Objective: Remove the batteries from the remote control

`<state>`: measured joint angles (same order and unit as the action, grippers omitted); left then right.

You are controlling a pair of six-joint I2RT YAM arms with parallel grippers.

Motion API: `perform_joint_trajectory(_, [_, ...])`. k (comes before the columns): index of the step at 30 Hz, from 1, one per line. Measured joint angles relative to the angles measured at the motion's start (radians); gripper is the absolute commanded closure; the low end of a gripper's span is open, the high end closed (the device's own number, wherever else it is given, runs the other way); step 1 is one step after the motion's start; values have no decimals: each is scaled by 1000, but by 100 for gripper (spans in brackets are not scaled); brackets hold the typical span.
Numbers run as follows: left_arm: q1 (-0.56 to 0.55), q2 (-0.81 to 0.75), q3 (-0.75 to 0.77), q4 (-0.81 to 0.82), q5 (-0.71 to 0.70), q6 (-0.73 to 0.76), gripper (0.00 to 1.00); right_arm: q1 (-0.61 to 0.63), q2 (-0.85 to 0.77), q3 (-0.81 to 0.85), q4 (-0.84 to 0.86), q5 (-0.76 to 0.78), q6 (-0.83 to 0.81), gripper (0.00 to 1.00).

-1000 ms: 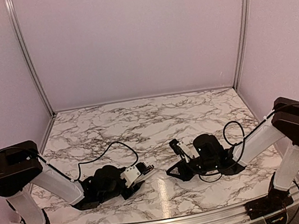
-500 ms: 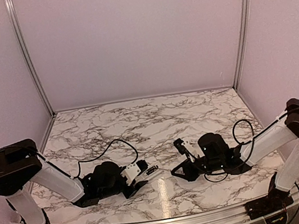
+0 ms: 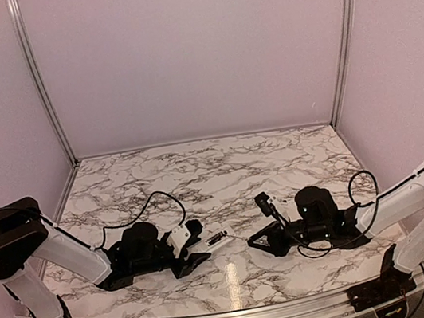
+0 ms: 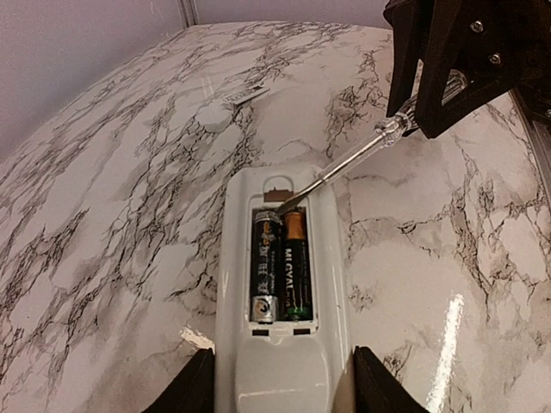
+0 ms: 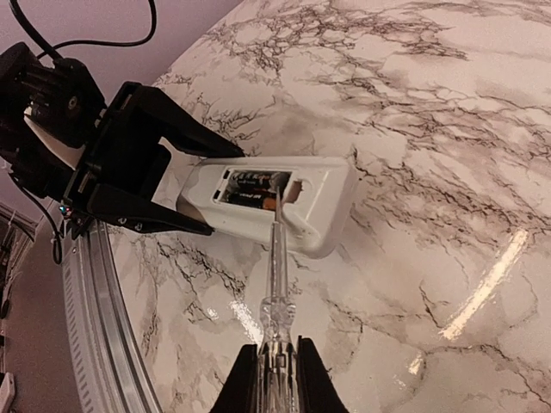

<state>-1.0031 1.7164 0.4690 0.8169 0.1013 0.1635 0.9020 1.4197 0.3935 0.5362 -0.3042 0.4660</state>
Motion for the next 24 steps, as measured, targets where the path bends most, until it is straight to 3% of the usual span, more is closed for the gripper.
perform_joint_trajectory(16, [29, -17, -18, 44, 148, -101, 100, 62, -88, 23, -81, 64, -79, 100])
perform_joint_trajectory(24, [21, -27, -5, 116, 205, -104, 100, 129, -64, 182, -152, 44, -128, 100])
